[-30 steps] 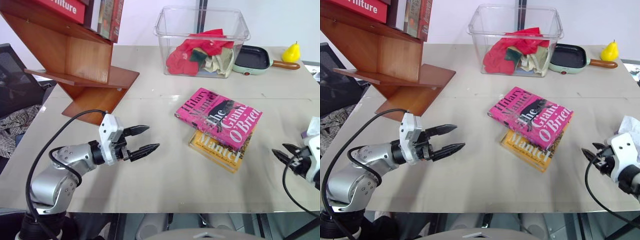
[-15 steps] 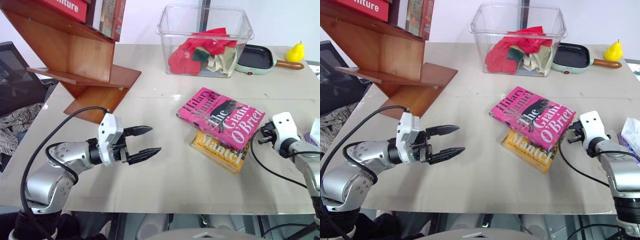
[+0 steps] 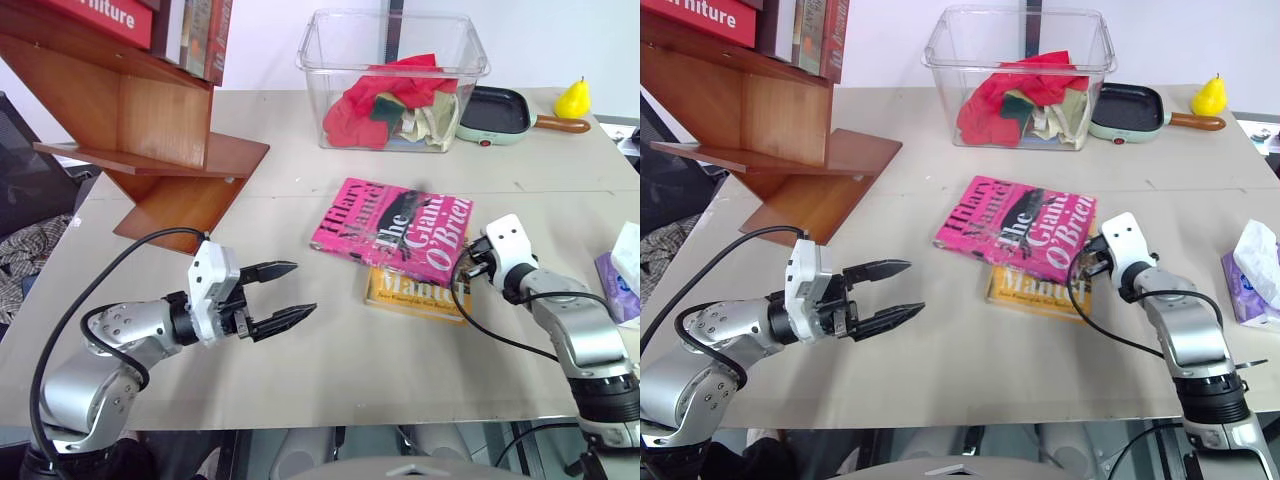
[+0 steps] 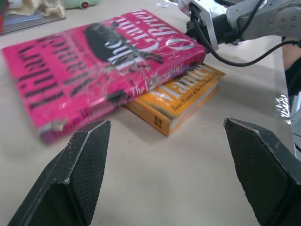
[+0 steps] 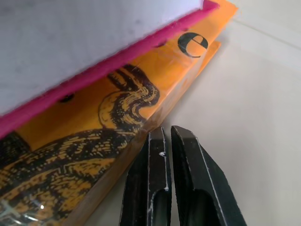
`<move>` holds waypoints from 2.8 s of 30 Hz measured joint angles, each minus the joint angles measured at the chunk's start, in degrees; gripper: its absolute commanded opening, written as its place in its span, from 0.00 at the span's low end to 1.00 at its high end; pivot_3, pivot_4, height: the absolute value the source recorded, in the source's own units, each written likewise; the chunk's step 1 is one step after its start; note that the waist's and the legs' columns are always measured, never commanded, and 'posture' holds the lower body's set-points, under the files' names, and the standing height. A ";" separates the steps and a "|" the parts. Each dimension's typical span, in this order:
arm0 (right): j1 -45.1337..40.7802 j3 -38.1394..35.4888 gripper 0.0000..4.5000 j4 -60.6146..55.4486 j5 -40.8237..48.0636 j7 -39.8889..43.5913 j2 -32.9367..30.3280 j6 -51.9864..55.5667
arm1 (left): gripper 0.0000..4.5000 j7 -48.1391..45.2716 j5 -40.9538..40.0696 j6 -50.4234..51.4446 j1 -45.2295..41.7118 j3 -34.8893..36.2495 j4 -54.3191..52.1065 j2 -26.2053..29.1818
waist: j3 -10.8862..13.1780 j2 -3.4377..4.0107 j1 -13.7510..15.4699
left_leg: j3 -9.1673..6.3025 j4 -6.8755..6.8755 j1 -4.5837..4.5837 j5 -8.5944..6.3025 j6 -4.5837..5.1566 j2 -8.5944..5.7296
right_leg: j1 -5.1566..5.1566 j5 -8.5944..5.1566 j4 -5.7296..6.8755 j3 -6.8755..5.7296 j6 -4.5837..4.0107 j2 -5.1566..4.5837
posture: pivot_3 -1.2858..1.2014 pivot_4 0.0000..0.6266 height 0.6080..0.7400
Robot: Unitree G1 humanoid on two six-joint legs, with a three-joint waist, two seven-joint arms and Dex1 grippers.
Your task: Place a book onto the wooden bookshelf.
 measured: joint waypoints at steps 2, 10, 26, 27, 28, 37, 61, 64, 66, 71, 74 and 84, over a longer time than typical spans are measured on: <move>-0.61 0.78 0.03 0.66 -0.06 0.40 0.60 -0.77 | 0.88 0.14 0.00 0.00 0.03 0.02 -0.03 0.03 | 0.00 0.00 0.07 | -0.01 0.00 0.00 0.00 0.00 0.00 | 0.00 0.00 0.00 -0.01 0.00 0.00 | 0.52 0.24 1.00; 1.22 -0.57 0.03 0.34 -1.04 2.76 -3.49 -3.31 | 0.88 0.37 0.39 -2.50 6.32 3.42 -1.46 -0.03 | 0.04 0.07 0.51 | -0.01 -0.01 -0.18 0.00 0.00 -0.04 | -0.16 0.00 -0.06 -0.01 0.00 -0.06 | 0.52 0.24 1.00; -2.74 3.41 0.03 -4.43 -0.23 7.97 -4.78 -1.64 | 0.88 -7.70 -3.79 -10.97 12.68 11.96 5.93 -3.38 | 0.06 0.11 0.33 | -0.03 0.02 -0.21 0.00 0.00 -0.05 | -0.17 0.00 -0.05 -0.08 0.00 -0.23 | 0.52 0.24 1.00; -3.18 4.35 0.03 -4.43 -0.74 8.21 -4.79 -1.64 | 0.88 -7.90 -3.79 -10.97 12.82 11.95 5.92 -3.36 | 0.06 0.11 0.27 | -0.02 0.02 -0.21 0.00 0.00 -0.05 | -0.18 0.00 -0.05 -0.07 0.00 -0.23 | 0.52 0.24 1.00; -3.44 4.99 0.03 -4.42 -1.10 8.37 -4.79 -1.65 | 0.88 -7.95 -3.78 -10.98 12.84 11.95 5.91 -3.36 | 0.07 0.11 0.18 | -0.01 0.01 -0.21 0.00 0.00 -0.05 | -0.19 0.00 -0.06 -0.05 0.00 -0.23 | 0.52 0.24 1.00; -5.98 8.36 0.03 -3.61 -2.94 8.78 -3.58 -1.87 | 0.88 -6.40 -3.76 -10.32 13.83 11.64 4.66 -4.13 | 0.07 0.12 0.24 | -0.03 -0.01 -0.22 0.00 0.00 -0.03 | -0.22 0.00 -0.04 -0.06 -0.01 -0.24 | 0.52 0.24 1.00; 7.86 -10.88 0.38 -14.89 17.64 27.20 -9.79 -8.77 | 0.88 33.69 -36.66 23.05 11.12 5.25 1.21 -10.21 | 0.07 0.13 1.04 | -0.19 0.10 -0.18 -0.12 0.20 -0.05 | -0.12 0.01 0.09 -0.10 0.01 -0.27 | 0.52 0.24 1.00; 13.64 -15.19 0.68 -18.70 24.20 31.89 -12.06 -8.35 | 0.88 41.74 -42.97 24.26 8.01 3.32 4.29 -13.55 | 0.06 0.17 1.59 | -0.15 0.15 -0.15 -0.10 0.15 -0.06 | -0.09 0.01 0.16 -0.10 0.01 -0.28 | 0.52 0.24 1.00; 16.94 -18.70 0.88 -20.77 28.09 34.24 -14.32 -7.77 | 0.88 46.86 -46.66 24.23 5.96 1.99 6.64 -15.99 | 0.04 0.15 1.76 | -0.14 0.19 -0.14 -0.10 0.15 -0.06 | -0.08 0.01 0.19 -0.07 0.01 -0.33 | 0.52 0.24 1.00; 24.90 -28.27 0.98 -26.78 35.59 39.24 -17.59 -8.27 | 0.88 55.89 -52.74 22.41 2.45 -0.43 11.32 -22.43 | -0.04 0.05 1.89 | -0.16 0.22 -0.12 -0.12 0.18 -0.06 | 0.01 0.00 0.17 -0.08 0.01 -0.34 | 0.52 0.24 1.00; 30.41 -30.67 0.98 -29.90 35.12 39.60 -17.72 -10.42 | 0.88 61.31 -55.35 19.03 -2.13 -1.23 15.95 -29.35 | -0.12 0.02 2.33 | -0.16 0.29 -0.12 -0.05 0.07 -0.10 | 0.06 0.01 0.16 -0.13 0.02 -0.34 | 0.52 0.24 1.00; 37.17 -37.97 0.98 -33.87 37.10 37.71 -19.07 -10.55 | 0.88 66.01 -56.26 12.08 -12.91 -0.16 25.88 -41.46 | -0.45 0.22 4.32 | -0.12 0.34 0.00 0.00 0.02 -0.19 | 0.32 -0.01 0.08 -0.19 0.03 -0.24 | 0.52 0.24 1.00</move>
